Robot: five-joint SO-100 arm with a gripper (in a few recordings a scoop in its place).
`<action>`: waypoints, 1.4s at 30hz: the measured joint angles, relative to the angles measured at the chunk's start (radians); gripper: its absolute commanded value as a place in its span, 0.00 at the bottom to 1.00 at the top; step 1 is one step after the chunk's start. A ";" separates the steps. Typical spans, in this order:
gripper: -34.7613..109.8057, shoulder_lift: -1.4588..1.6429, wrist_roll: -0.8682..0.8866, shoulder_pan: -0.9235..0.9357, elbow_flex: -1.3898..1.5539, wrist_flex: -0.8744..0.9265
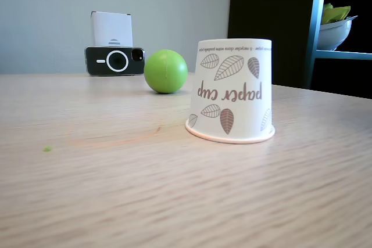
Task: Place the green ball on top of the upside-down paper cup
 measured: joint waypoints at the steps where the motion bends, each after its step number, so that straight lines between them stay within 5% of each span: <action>1: 0.26 -0.071 0.000 -0.008 -0.060 -0.005; 17: 0.40 -0.983 0.032 -0.195 -0.778 -0.210; 26: 0.52 -1.193 0.249 -0.290 -0.963 -0.249; 42: 0.57 -1.374 0.133 -0.222 -1.121 -0.416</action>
